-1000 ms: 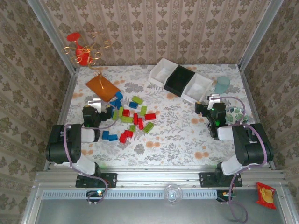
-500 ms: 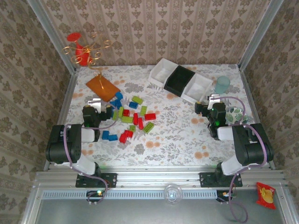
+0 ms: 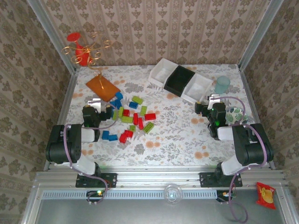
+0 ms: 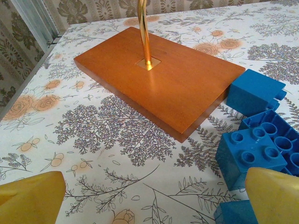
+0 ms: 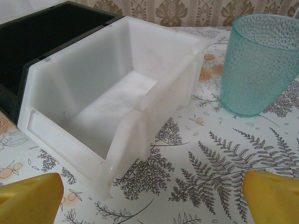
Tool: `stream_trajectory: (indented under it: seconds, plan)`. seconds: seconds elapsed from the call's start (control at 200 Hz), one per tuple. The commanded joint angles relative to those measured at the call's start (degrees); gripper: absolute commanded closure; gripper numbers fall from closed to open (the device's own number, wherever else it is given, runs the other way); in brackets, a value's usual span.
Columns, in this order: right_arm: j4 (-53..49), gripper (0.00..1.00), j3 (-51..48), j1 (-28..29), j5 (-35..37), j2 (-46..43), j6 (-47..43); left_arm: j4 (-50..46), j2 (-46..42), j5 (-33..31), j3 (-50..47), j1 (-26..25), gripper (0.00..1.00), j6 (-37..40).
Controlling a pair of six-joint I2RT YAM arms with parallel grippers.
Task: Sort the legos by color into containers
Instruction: Rotate the container at the top-center of the table.
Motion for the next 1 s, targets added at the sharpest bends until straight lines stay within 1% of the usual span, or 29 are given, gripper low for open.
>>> stream_trajectory:
  seconds: [0.0,0.085,0.17,0.23,0.255,0.325,0.365,0.415,0.495,0.535,0.58,0.625,0.675,0.71,0.755,0.865,0.995]
  plan:
    - [-0.8,0.00,-0.5,-0.2,0.6,-2.3,0.8,3.0,-0.6,-1.1,-0.4,0.9,0.00,-0.9]
    - [-6.4,0.00,-0.2,-0.2,3.8,-7.5,2.0,2.8,-3.8,-3.3,-1.8,1.5,0.00,-2.3]
    - [-11.0,0.00,-0.6,-0.2,7.3,-15.3,3.5,-2.6,-10.3,-7.2,-2.0,1.6,0.00,-3.7]
    - [-13.5,0.00,-1.4,-0.5,10.3,-21.0,7.4,-7.7,-15.8,-10.0,-1.6,1.5,0.00,-4.9]
    - [-14.7,0.00,-1.6,-0.6,11.0,-23.4,8.6,-10.2,-18.2,-11.6,-1.3,1.6,0.00,-6.4]
    - [-20.6,0.00,-1.1,-0.6,13.2,-29.8,11.9,-18.7,-24.7,-16.2,0.3,2.0,0.00,-14.3]
    - [-24.7,0.00,-0.4,-0.7,14.4,-33.0,14.7,-23.4,-27.8,-15.6,1.3,2.5,0.00,-17.5]
    - [-29.7,0.00,0.7,-0.6,14.9,-36.1,18.2,-27.5,-30.9,-12.8,2.2,2.8,0.00,-19.9]
    - [-36.9,0.03,3.5,-0.2,11.9,-38.2,23.4,-29.8,-34.1,-6.4,2.7,2.9,0.00,-23.5]
    - [-37.9,0.04,4.4,0.9,10.3,-37.8,25.1,-30.4,-35.0,-2.5,3.0,2.8,0.00,-26.2]
    - [-38.0,0.04,5.1,2.9,10.2,-36.4,26.3,-29.9,-35.1,1.9,3.2,2.3,0.00,-29.5]
    - [-37.9,0.04,6.4,6.0,11.4,-33.7,26.6,-28.4,-34.2,5.1,3.3,0.7,0.00,-32.1]
    - [-38.0,0.04,8.9,9.6,14.3,-29.5,25.0,-26.5,-32.4,7.0,3.7,-2.2,0.00,-33.3]
    - [-38.5,0.03,11.5,12.4,17.0,-25.6,23.4,-26.3,-30.9,7.5,4.7,-4.5,0.00,-33.5]
    - [-39.9,0.02,14.6,13.9,18.2,-21.7,23.1,-27.1,-29.0,7.6,6.3,-7.6,0.00,-32.8]
    - [-41.9,0.01,21.5,15.3,17.3,-12.2,24.0,-30.3,-25.2,6.8,10.5,-14.0,0.00,-30.4]
    - [-44.1,0.01,28.8,16.0,17.3,-2.5,23.6,-31.5,-21.8,6.6,13.6,-19.1,0.00,-28.4]
